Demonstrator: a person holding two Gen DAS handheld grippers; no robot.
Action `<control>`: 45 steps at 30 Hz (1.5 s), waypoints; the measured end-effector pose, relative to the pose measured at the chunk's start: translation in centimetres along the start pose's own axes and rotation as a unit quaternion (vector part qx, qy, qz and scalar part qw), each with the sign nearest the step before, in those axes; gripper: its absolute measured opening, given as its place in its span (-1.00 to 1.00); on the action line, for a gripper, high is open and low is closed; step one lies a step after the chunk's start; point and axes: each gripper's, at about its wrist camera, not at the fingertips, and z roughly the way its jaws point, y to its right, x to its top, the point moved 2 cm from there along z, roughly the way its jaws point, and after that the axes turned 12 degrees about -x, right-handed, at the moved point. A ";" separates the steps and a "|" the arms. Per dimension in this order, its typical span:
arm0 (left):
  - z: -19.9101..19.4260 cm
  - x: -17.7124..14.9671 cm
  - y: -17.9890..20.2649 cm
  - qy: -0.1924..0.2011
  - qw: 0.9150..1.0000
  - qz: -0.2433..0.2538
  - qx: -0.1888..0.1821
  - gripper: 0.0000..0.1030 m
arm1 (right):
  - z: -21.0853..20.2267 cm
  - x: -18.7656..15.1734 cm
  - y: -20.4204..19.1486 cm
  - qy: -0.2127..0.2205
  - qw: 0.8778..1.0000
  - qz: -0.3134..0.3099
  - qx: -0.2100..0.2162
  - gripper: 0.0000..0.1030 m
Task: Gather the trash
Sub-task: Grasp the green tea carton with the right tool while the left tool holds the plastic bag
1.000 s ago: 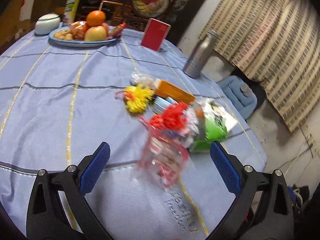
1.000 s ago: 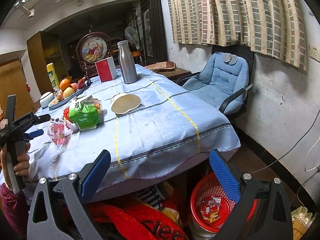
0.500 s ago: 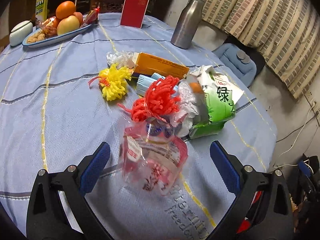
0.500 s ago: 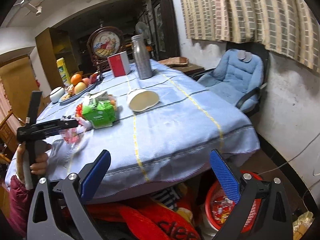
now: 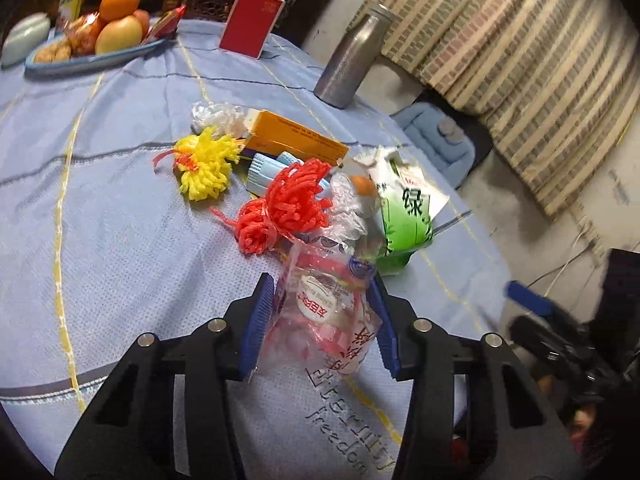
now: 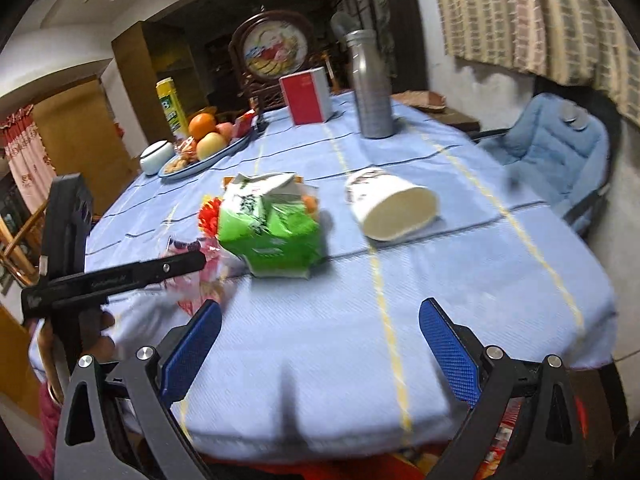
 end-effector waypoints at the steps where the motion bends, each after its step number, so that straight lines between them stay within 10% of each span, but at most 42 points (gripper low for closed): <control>1: -0.3 0.0 -0.3 0.006 1.000 -0.008 -0.005 -0.08 | 0.5 0.5 -0.4 -0.003 1.000 -0.002 0.003 0.89; 22: -0.6 0.0 -1.6 -0.002 0.998 -0.048 -0.042 -0.07 | 9.8 4.6 -4.8 -0.067 0.997 -0.006 0.026 0.80; 36: 0.5 -0.4 -0.9 -0.029 0.999 -0.031 -0.022 0.48 | 0.2 2.7 1.0 0.041 0.996 0.063 0.042 0.75; 45: 1.1 -0.6 -0.1 -0.042 0.999 -0.006 -0.011 0.29 | -1.2 0.6 3.5 0.041 0.994 0.090 0.044 0.75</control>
